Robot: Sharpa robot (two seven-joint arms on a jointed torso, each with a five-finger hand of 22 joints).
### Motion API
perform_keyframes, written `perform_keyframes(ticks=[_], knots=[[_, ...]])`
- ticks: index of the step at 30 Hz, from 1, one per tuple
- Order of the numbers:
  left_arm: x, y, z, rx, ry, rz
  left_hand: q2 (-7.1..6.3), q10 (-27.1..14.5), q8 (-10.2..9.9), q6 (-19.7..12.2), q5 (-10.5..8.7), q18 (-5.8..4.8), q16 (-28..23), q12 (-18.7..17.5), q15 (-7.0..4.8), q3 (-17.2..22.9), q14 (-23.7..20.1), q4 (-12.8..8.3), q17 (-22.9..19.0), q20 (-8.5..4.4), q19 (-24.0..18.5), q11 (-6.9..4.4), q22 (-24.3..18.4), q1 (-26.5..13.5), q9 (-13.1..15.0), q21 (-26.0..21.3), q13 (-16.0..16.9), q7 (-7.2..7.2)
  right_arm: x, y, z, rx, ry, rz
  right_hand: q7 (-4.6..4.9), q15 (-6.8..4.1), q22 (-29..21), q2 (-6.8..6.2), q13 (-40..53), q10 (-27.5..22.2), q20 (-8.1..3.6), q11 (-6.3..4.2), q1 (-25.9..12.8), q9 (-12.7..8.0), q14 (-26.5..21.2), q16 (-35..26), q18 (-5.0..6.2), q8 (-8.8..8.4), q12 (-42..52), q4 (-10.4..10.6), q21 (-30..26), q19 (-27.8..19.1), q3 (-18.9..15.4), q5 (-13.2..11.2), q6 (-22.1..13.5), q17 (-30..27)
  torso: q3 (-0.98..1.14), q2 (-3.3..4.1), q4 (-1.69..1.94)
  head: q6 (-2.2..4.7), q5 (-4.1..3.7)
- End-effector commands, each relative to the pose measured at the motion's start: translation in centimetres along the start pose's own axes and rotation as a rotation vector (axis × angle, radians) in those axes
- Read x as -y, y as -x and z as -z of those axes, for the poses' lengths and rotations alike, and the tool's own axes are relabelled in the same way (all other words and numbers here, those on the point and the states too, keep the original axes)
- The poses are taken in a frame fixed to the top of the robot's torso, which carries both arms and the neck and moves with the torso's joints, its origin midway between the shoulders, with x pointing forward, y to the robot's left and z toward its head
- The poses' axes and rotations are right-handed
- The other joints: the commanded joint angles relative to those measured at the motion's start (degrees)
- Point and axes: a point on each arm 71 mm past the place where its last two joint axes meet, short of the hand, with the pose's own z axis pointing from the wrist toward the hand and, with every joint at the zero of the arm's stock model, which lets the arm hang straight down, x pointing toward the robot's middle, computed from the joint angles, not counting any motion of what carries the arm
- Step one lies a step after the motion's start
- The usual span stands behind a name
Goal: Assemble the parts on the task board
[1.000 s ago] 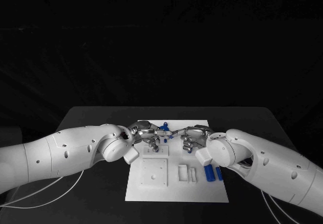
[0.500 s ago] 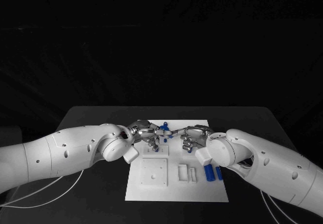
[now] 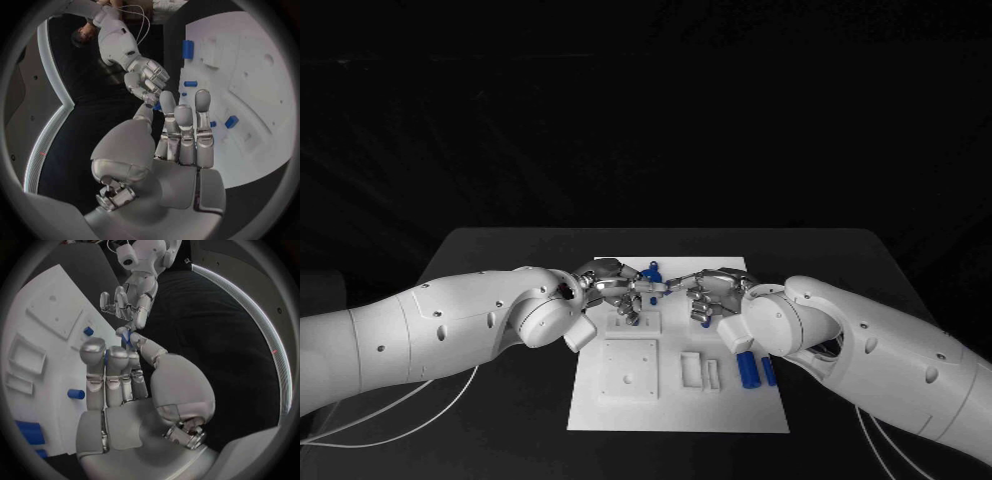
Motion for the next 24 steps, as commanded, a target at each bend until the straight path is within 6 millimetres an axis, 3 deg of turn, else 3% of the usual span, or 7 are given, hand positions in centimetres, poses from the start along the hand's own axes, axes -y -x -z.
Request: perform_keyframes(ticks=[1,9,11,16,23,24], knots=[[0.21,-0.15,-0.05,-0.007,-0.024,-0.006,-0.24,0.1,-0.2,0.1,-0.59,0.56,0.2,0.0,0.0,-0.3,-0.2,0.3,-0.1,0.21,-0.4,0.36,1.1,0.4,-0.3,0.2,-0.1,0.2,0.05,-0.12,-0.01,-0.008,-0.004,-0.008,0.13,-0.22,5.0,0.33,0.0,0.5,-0.42,-0.06,-0.4,0.0,0.1,-0.4,-0.35,0.33,-0.1,0.0,-0.3,1.2,0.4,0.2,0.4,-0.1,0.02,0.01,-0.06,-0.04,0.06],[0.26,-0.22,-0.08,-0.009,-0.027,-0.005,-0.66,0.0,-1.4,-0.5,-1.11,0.66,0.2,0.0,0.14,-0.3,-0.3,0.7,-0.1,0.33,-0.4,0.56,1.1,0.5,-1.8,0.2,-0.1,0.59,0.06,-0.22,-0.03,-0.013,-0.007,-0.008,0.13,-0.22,5.0,0.33,0.0,0.5,-0.42,-0.06,-0.4,0.0,0.1,-0.4,-0.35,0.33,-0.1,0.0,-0.3,1.2,0.4,0.2,0.4,-0.1,0.06,0.01,-0.05,-0.03,0.01],[0.26,-0.24,-0.09,-0.011,-0.028,-0.006,-0.73,0.0,-3.1,-1.0,-1.13,0.8,0.2,0.1,0.28,-0.2,-0.3,0.7,-0.1,0.48,-0.4,0.82,1.1,0.8,-4.8,0.2,0.0,1.02,0.06,-0.26,-0.05,-0.014,-0.007,-0.008,0.13,-0.22,5.0,0.33,0.0,0.5,-0.42,-0.06,-0.4,0.0,0.1,-0.4,-0.35,0.33,-0.1,0.0,-0.3,1.2,0.4,0.2,0.4,-0.1,0.05,0.01,-0.04,0.04,-0.04],[0.3,-0.4,-0.11,-0.024,-0.029,-0.006,-0.3,0.0,-4.1,-1.0,-1.02,0.8,0.3,0.2,0.26,0.2,-0.4,0.1,-0.2,0.49,-0.5,0.84,1.1,1.8,-10.5,0.2,0.0,1.18,0.07,-0.24,-0.14,-0.01,-0.009,-0.011,0.13,-0.22,5.0,0.33,0.0,0.5,-0.42,-0.06,-0.4,0.0,0.1,-0.4,-0.35,0.33,-0.1,0.0,-0.3,1.2,0.4,0.2,0.4,-0.1,0.05,-0.01,-0.04,0.04,-0.11],[0.38,-0.69,-0.13,-0.048,-0.034,-0.005,0.64,-0.2,-5.2,-0.7,0.06,0.69,0.4,0.3,0.16,0.8,-0.6,-0.8,-0.1,0.41,-0.6,0.73,1.1,3.5,-11.1,0.2,0.0,1.06,0.06,-0.11,-0.34,0.004,-0.008,-0.018,0.16,-0.2,5.0,0.42,-0.2,0.4,-0.41,-0.04,-0.5,0.0,0.1,-0.4,-0.32,0.31,-0.3,0.2,-0.4,1.2,0.6,-0.2,0.2,-0.1,0.03,-0.01,-0.06,0.15,-0.24],[0.4,-0.72,-0.14,-0.05,-0.035,-0.005,0.94,-0.2,-6.2,-0.2,0.34,0.65,0.5,0.3,0.15,0.7,-0.7,-1.1,-0.1,0.38,-0.7,0.7,1.1,3.8,-11.0,0.3,0.0,1.02,0.06,-0.12,-0.37,0.005,-0.008,-0.018,0.18,-0.2,5.0,0.46,-0.3,0.3,-0.4,-0.03,-0.5,0.0,0.1,-0.4,-0.32,0.31,-0.4,0.2,-0.5,1.2,0.6,-0.3,0.2,-0.1,0.03,0.0,-0.04,0.16,-0.23]])
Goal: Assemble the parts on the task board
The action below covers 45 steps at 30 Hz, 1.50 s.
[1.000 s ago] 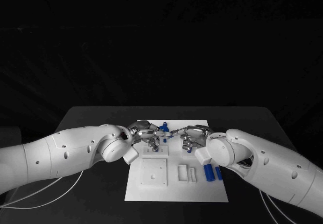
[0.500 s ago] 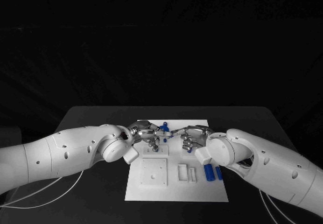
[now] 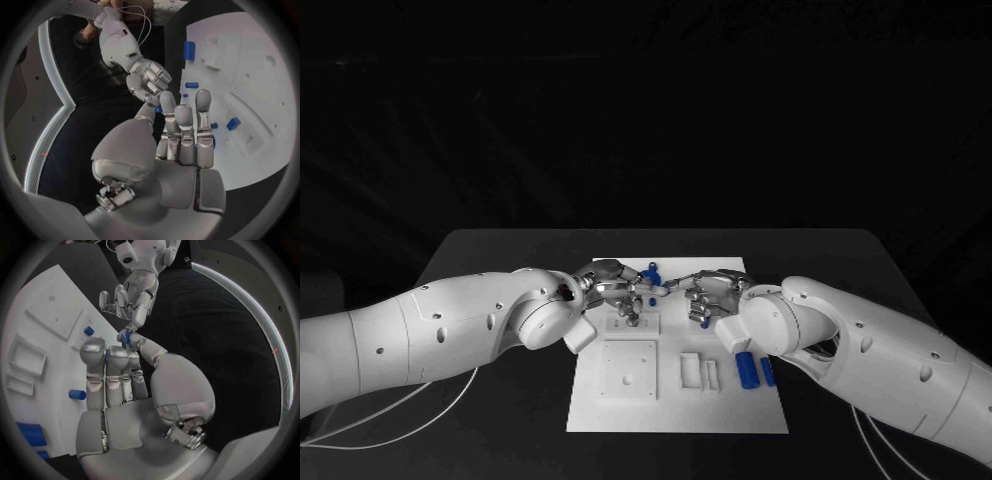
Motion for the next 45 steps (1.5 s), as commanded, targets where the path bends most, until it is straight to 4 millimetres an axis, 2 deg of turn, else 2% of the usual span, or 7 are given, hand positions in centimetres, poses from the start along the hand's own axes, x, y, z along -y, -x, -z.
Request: perform_keyframes(ticks=[1,14,24,28,31,35,45], knots=[[0.28,-0.5,-0.08,-0.039,-0.023,-0.001,0.16,-0.3,-0.9,0.6,0.56,0.65,0.3,0.3,-0.07,0.1,-0.5,-0.6,0.0,-0.04,-0.3,0.15,1.1,0.9,0.0,0.3,0.0,-0.02,-0.02,-0.12,-0.08,0.0,0.002,-0.005,0.1,-0.2,5.0,0.44,-0.2,0.3,-0.4,-0.03,-0.5,0.1,0.1,-0.2,-0.31,0.18,-0.5,0.1,-0.2,1.2,0.2,-0.3,0.3,0.0,-0.01,0.01,0.02,0.03,-0.05],[0.48,-0.67,-0.13,-0.051,-0.044,0.014,3.22,-0.2,-1.5,1.9,2.03,0.57,0.6,0.5,-0.24,1.7,-0.4,-2.3,0.1,-0.19,-0.4,-0.01,1.1,2.3,0.0,0.7,0.1,-0.45,-0.05,-0.38,-0.25,-0.005,0.002,-0.004,0.12,-0.18,4.9,0.52,-0.3,0.2,-0.38,0.0,-0.4,0.1,0.1,-0.3,-0.29,0.19,-0.6,0.2,-0.3,1.2,0.1,-0.5,0.2,-0.1,0.0,-0.01,-0.02,0.06,-0.01],[0.62,-0.58,-0.17,-0.033,-0.061,0.034,5.16,0.3,-3.1,3.5,1.88,0.64,0.7,0.5,-0.32,2.4,-0.1,-3.4,0.3,-0.28,-0.3,-0.03,1.1,2.7,0.1,1.2,0.2,-0.58,0.01,-0.55,-0.31,-0.022,-0.008,0.006,0.12,-0.17,4.9,0.52,-0.3,0.2,-0.37,0.0,-0.4,0.1,0.1,-0.3,-0.29,0.19,-0.6,0.1,-0.3,1.2,0.1,-0.5,0.2,-0.1,0.01,0.01,0.0,0.23,0.0],[0.64,-0.55,-0.21,-0.025,-0.061,0.042,5.16,0.4,-3.4,3.5,1.59,0.68,0.7,0.5,-0.33,2.2,0.1,-3.4,0.3,-0.29,-0.2,-0.04,1.1,2.4,0.1,1.4,0.2,-0.53,0.01,-0.69,-0.3,-0.028,-0.009,0.01,0.13,-0.16,4.9,0.51,-0.3,0.1,-0.35,0.0,-0.4,0.1,0.1,-0.3,-0.28,0.19,-0.6,0.1,-0.4,1.2,0.1,-0.4,0.2,-0.1,0.04,0.0,0.02,0.26,-0.01],[0.65,-0.59,-0.25,-0.021,-0.057,0.046,4.85,0.6,-3.5,3.7,0.07,0.71,0.7,0.5,-0.32,1.6,0.2,-2.9,0.3,-0.29,-0.1,-0.05,1.1,1.9,0.1,1.5,0.2,-0.5,-0.02,-0.79,-0.28,-0.028,-0.008,0.011,0.13,-0.16,4.9,0.51,-0.3,0.1,-0.36,0.0,-0.4,0.1,0.1,-0.3,-0.29,0.2,-0.6,0.2,-0.4,1.2,0.1,-0.3,0.2,-0.1,0.05,0.01,0.03,0.28,-0.03],[0.66,-0.73,-0.33,-0.02,-0.05,0.048,4.22,0.8,-3.6,4.2,-3.42,0.74,0.7,0.5,-0.3,0.8,0.4,-1.8,0.4,-0.26,-0.1,-0.02,1.1,1.6,0.1,1.6,0.2,-0.45,-0.07,-0.81,-0.26,-0.018,-0.003,0.01,0.13,-0.16,4.9,0.51,-0.3,0.1,-0.36,0.0,-0.4,0.1,0.1,-0.3,-0.29,0.2,-0.6,0.2,-0.4,1.2,0.1,-0.3,0.2,-0.1,0.03,-0.03,0.01,0.31,0.0],[0.73,-0.88,-0.45,-0.01,-0.05,0.053,4.21,1.1,-3.7,4.9,-2.84,0.76,0.8,0.4,-0.36,1.1,0.6,-1.9,0.6,-0.32,0.0,-0.11,1.1,2.7,0.1,1.8,0.2,-0.56,-0.12,-0.77,-0.26,-0.001,0.001,0.005,0.12,-0.18,4.9,0.5,-0.2,0.2,-0.37,-0.01,-0.5,0.1,0.1,-0.3,-0.27,0.2,-0.4,0.1,-0.4,1.2,0.3,-0.1,0.2,-0.1,0.02,-0.01,-0.03,0.38,0.08]])
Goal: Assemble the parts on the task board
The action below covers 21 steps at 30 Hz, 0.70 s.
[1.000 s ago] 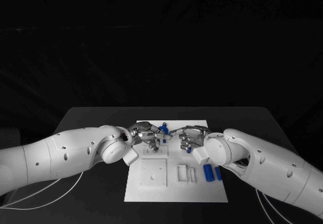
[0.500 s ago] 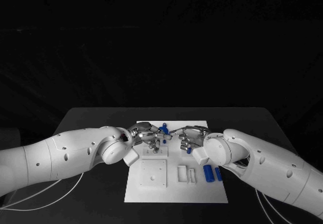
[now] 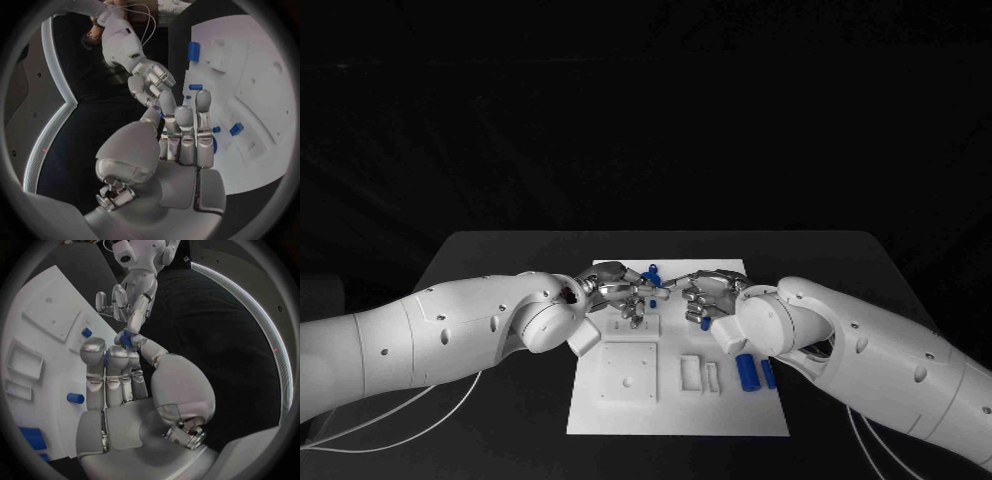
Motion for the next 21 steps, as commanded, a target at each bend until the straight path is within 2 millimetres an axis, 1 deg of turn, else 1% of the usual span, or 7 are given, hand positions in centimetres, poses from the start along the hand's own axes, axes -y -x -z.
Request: perform_keyframes(ticks=[1,9,11,13,16,18,21], knots=[[0.61,-0.48,-0.2,-0.005,-0.034,0.022,0.18,0.6,-0.2,0.5,0.4,0.76,0.4,0.1,-0.15,0.2,0.4,-0.1,0.1,-0.11,0.3,0.0,1.1,0.7,0.0,0.3,0.1,-0.07,0.17,-0.21,-0.05,0.002,-0.003,0.007,0.02,-0.18,4.9,0.42,0.0,0.2,-0.37,-0.01,0.0,0.1,0.1,-0.3,-0.26,0.2,-0.2,0.1,-0.4,1.2,0.3,0.3,0.5,0.0,-0.02,0.0,-0.04,0.04,0.05],[0.66,-0.69,-0.27,-0.002,-0.041,0.033,1.17,0.8,-0.4,0.8,2.29,0.78,0.4,0.0,-0.22,1.2,0.6,-1.5,0.2,-0.18,0.3,-0.08,1.1,2.2,0.1,0.5,0.1,-0.17,0.18,-0.12,-0.07,0.01,-0.003,0.008,0.0,-0.19,4.9,0.4,0.1,0.3,-0.38,-0.02,-0.1,0.1,0.1,-0.3,-0.27,0.2,-0.1,0.1,-0.3,1.2,0.4,0.4,0.5,0.0,-0.02,0.01,-0.02,0.03,-0.02],[0.68,-0.63,-0.27,0.008,-0.045,0.038,1.82,1.1,-0.3,1.2,3.91,0.83,0.5,0.0,-0.27,1.9,0.8,-2.4,0.3,-0.21,0.4,-0.15,1.2,3.3,0.1,0.7,0.1,-0.26,0.19,-0.1,-0.07,0.01,-0.003,0.009,0.0,-0.19,4.9,0.4,0.1,0.3,-0.38,-0.02,-0.1,0.1,0.1,-0.3,-0.27,0.2,-0.1,0.1,-0.3,1.2,0.4,0.4,0.5,0.0,-0.02,0.02,-0.01,0.07,-0.04],[0.72,-0.51,-0.26,0.023,-0.051,0.046,2.18,1.6,-0.2,2.0,4.19,0.94,0.6,0.0,-0.3,2.1,1.2,-3.0,0.4,-0.21,0.6,-0.22,1.2,3.7,0.3,0.9,0.1,-0.39,0.2,-0.06,-0.07,0.01,-0.004,0.009,0.0,-0.19,4.9,0.33,0.1,0.2,-0.38,-0.02,-0.1,0.1,0.1,-0.3,-0.27,0.2,-0.1,0.1,-0.3,1.2,0.5,0.6,0.5,0.0,-0.03,0.0,-0.01,0.08,-0.04],[0.76,-0.32,-0.24,0.046,-0.061,0.058,2.76,3.3,-1.3,3.7,4.92,1.33,0.4,-0.8,-0.41,2.4,2.4,-4.3,0.7,-0.15,1.1,-0.37,1.2,4.3,0.9,1.6,-0.2,-0.7,0.22,-0.02,-0.07,0.009,-0.007,0.011,0.0,-0.19,4.9,0.29,0.1,0.3,-0.38,-0.02,-0.2,0.1,0.1,-0.3,-0.26,0.2,-0.1,0.1,-0.4,1.2,0.5,0.7,0.5,0.0,-0.04,-0.01,0.0,0.1,-0.03],[0.78,-0.21,-0.23,0.06,-0.066,0.068,3.01,3.8,-1.7,4.5,5.1,1.44,0.2,-1.1,-0.44,2.5,2.6,-4.7,1.0,-0.11,1.1,-0.49,1.2,4.2,1.2,1.8,-0.2,-0.84,0.24,0.01,-0.06,0.009,-0.008,0.013,0.0,-0.19,4.9,0.29,0.1,0.3,-0.38,-0.02,-0.2,0.1,0.1,-0.3,-0.26,0.2,-0.1,0.1,-0.4,1.2,0.5,0.7,0.5,0.0,-0.03,0.0,0.01,0.1,-0.04],[0.81,-0.09,-0.22,0.076,-0.071,0.082,3.33,4.5,-3.9,6.2,5.19,1.58,-0.2,-1.9,-0.52,2.6,3.1,-5.2,1.6,-0.1,1.2,-0.64,1.1,3.9,2.7,2.3,-0.1,-1.02,0.26,0.04,-0.05,0.008,-0.01,0.016,0.0,-0.19,4.9,0.29,0.1,0.3,-0.38,-0.02,-0.2,0.1,0.1,-0.3,-0.26,0.2,-0.1,0.1,-0.4,1.2,0.5,0.7,0.5,0.0,-0.02,0.0,-0.03,0.12,-0.05]])
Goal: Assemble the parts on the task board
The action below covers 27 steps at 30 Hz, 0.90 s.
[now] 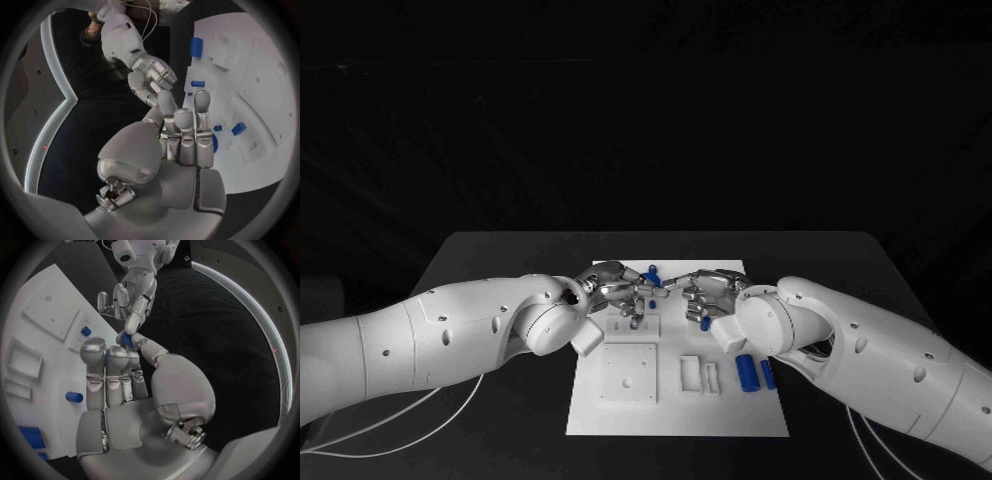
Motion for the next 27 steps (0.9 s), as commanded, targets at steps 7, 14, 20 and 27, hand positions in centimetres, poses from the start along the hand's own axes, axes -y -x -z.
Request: perform_keyframes(ticks=[7,14,20,27], knots=[[0.87,0.09,-0.14,0.055,-0.063,0.072,1.13,1.8,-3.1,4.9,1.14,0.99,-0.8,-0.9,-0.12,1.0,1.3,-1.0,1.3,0.03,0.5,-0.28,1.1,-0.5,3.1,1.1,0.7,-1.74,0.42,0.08,-0.04,-0.001,-0.016,0.025,0.12,-0.19,4.9,0.22,0.0,0.2,-0.38,-0.03,-0.2,0.1,0.1,-0.3,-0.28,0.3,-0.2,-0.1,-0.3,1.2,0.5,0.4,0.5,0.0,-0.01,-0.01,0.0,0.11,0.0],[0.84,0.08,-0.14,0.058,-0.058,0.09,0.92,2.3,-3.4,6.3,4.25,1.16,-0.9,-1.2,-0.23,2.1,1.9,-1.7,2.4,0.02,0.5,-0.4,1.1,-1.6,5.7,1.8,1.1,-1.99,0.39,0.33,-0.01,0.012,-0.008,0.044,0.12,-0.19,4.9,0.22,0.0,0.2,-0.38,-0.03,-0.2,0.1,0.1,-0.3,-0.28,0.3,-0.2,-0.1,-0.3,1.2,0.5,0.4,0.5,0.0,-0.01,0.01,0.05,0.16,-0.02],[0.8,0.1,-0.11,0.056,-0.056,0.1,0.36,2.4,-3.3,7.1,8.79,1.01,-0.9,-1.2,-0.48,4.0,2.0,-3.2,3.4,-0.3,0.4,-0.59,1.1,-4.2,9.1,2.4,1.6,-2.41,0.38,0.58,0.03,0.021,-0.003,0.057,0.11,-0.2,4.9,0.17,-0.1,0.3,-0.4,-0.05,-0.3,0.1,0.1,-0.3,-0.27,0.3,-0.2,-0.1,-0.4,1.2,0.5,0.6,0.5,0.0,0.02,0.03,0.0,0.18,0.04],[0.78,0.14,-0.07,0.056,-0.056,0.109,0.2,0.9,-3.2,7.4,14.41,-0.01,-1.2,-0.5,-1.0,6.9,1.3,-6.6,3.2,-1.36,-0.1,-1.09,1.1,-9.1,15.7,3.0,2.3,-2.99,0.39,0.77,0.06,0.025,-0.001,0.067,0.11,-0.21,4.9,0.11,0.0,0.3,-0.41,-0.05,-0.3,0.1,0.1,-0.3,-0.25,0.3,-0.2,-0.1,-0.4,1.2,0.7,0.9,0.5,0.0,0.01,0.0,0.0,0.12,0.02]])
